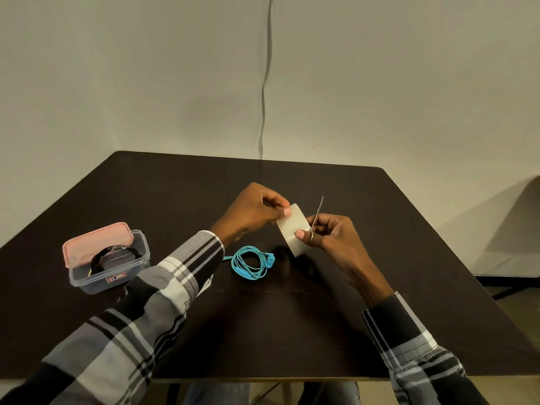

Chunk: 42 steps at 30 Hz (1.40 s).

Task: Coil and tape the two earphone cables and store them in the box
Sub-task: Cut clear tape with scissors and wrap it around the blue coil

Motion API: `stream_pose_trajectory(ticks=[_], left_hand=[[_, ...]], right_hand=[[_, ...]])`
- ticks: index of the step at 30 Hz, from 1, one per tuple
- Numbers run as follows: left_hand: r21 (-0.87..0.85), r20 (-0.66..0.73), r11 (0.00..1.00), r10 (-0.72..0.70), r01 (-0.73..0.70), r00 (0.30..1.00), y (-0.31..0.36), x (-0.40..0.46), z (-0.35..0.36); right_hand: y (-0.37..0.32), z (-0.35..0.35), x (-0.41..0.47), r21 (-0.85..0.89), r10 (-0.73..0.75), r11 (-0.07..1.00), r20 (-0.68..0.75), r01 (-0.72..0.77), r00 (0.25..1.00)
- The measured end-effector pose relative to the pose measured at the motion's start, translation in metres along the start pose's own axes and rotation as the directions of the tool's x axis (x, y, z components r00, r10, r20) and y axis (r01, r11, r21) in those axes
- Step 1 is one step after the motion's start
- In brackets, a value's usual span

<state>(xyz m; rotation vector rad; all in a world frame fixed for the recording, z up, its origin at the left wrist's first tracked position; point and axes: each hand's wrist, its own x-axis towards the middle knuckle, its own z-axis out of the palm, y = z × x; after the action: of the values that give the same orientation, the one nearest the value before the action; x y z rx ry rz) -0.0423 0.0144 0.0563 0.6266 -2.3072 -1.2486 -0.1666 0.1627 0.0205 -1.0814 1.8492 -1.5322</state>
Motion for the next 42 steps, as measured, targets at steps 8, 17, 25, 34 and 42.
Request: stream_pose_trajectory(ticks=[8, 17, 25, 34, 42], left_hand=[[0.218, -0.027, 0.976, 0.02, -0.014, 0.999, 0.001, 0.005, 0.003], [0.382, 0.057, 0.924, -0.053, 0.027, 0.997, 0.004, 0.007, 0.007], [0.421, 0.061, 0.907, -0.014, -0.013, 0.998, 0.021, 0.011, 0.003], [0.523, 0.063, 0.847, 0.081, -0.102, 0.995, 0.043, 0.017, -0.001], [0.548, 0.08, 0.824, 0.119, -0.144, 0.99, 0.042, 0.033, -0.013]], right_hand=[[-0.001, 0.001, -0.001, -0.052, -0.032, 0.998, -0.006, 0.032, 0.999], [0.001, 0.0, 0.006, -0.144, -0.016, 0.99, -0.041, 0.01, 0.999], [-0.004, -0.001, 0.011, -0.122, 0.03, 0.991, -0.119, -0.044, 0.992], [-0.018, 0.002, 0.017, 0.062, 0.151, 0.988, -0.214, -0.141, 0.965], [-0.008, -0.007, 0.004, 0.173, 0.192, 0.969, -0.068, -0.178, 0.979]])
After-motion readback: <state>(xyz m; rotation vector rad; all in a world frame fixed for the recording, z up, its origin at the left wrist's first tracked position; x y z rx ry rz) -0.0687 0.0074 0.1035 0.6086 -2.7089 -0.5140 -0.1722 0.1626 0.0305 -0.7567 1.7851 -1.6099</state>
